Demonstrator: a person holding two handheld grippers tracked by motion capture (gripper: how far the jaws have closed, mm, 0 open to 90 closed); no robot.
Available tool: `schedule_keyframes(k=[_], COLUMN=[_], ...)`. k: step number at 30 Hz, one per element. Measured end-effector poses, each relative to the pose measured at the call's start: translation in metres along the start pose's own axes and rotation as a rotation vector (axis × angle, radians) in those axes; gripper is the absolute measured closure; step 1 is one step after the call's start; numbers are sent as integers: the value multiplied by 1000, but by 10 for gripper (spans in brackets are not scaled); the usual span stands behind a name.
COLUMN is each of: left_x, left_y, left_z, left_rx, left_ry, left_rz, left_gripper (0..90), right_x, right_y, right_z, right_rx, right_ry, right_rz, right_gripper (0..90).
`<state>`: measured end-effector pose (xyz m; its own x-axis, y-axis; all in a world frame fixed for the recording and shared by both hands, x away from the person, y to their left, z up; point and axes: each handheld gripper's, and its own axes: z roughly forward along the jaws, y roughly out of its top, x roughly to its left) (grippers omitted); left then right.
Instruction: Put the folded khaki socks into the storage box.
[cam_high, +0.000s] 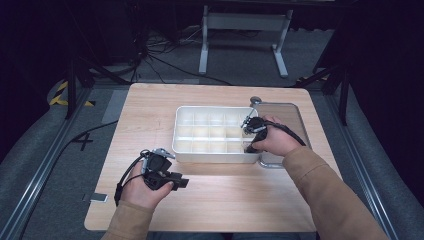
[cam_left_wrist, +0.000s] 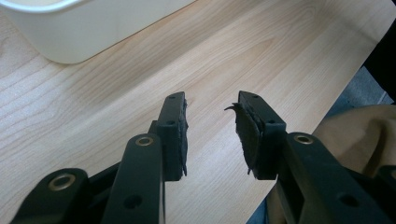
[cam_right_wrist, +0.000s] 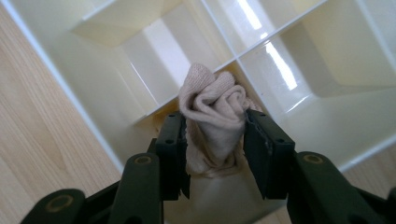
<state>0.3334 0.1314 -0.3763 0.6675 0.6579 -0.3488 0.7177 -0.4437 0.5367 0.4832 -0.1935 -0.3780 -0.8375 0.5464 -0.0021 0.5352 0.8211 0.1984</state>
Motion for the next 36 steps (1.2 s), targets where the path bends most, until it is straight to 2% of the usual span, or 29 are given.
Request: schedule_keyframes(k=[5,8,9,10,15,19,21,23,25,27,29,32,33,36], left_x=[0,0,0,0,0,-1,-1,-1,-1,-1,0,1,1,1], left_y=[0,1,0,0,0,-1,-1,-1,-1,-2,-2,-2,-2,-4], left_z=[2,2,2,2,1,0,0,0,-1,-1,-1,0,0,-1], left_rx=[3,2,4,5,3,-2,-3,-2,-3,-6,-4,-3,-3,-7], left_ry=[-3,-3,-2,-2,-1,-3,-2,-2,0,2,0,2,2,7], left_rz=[2,4,5,5,4,-1,-2,2,5,1,-1,-2,-4,1], left_gripper=[638,637,637,637,637,637,637,637,638,638,638,637,637,637], right_x=[3,4,4,4,3,0,4,8,10,9,7,4,3,3], right_y=[4,8,8,9,11,11,12,15,15,14,10,1,-1,-8], right_z=[-10,-7,-5,-3,3,15,20,21,22,20,17,9,6,-5], right_rx=[-68,-62,-54,-49,-4,32,48,64,71,59,24,-18,-30,-98], right_ry=[-16,-46,-61,-61,-70,-60,-85,-118,-130,-128,-102,-67,-63,-55], right_rz=[11,13,11,29,41,58,59,41,35,36,46,76,78,83], right_gripper=[681,749,763,778,801,801,801,798,794,784,757,660,654,636])
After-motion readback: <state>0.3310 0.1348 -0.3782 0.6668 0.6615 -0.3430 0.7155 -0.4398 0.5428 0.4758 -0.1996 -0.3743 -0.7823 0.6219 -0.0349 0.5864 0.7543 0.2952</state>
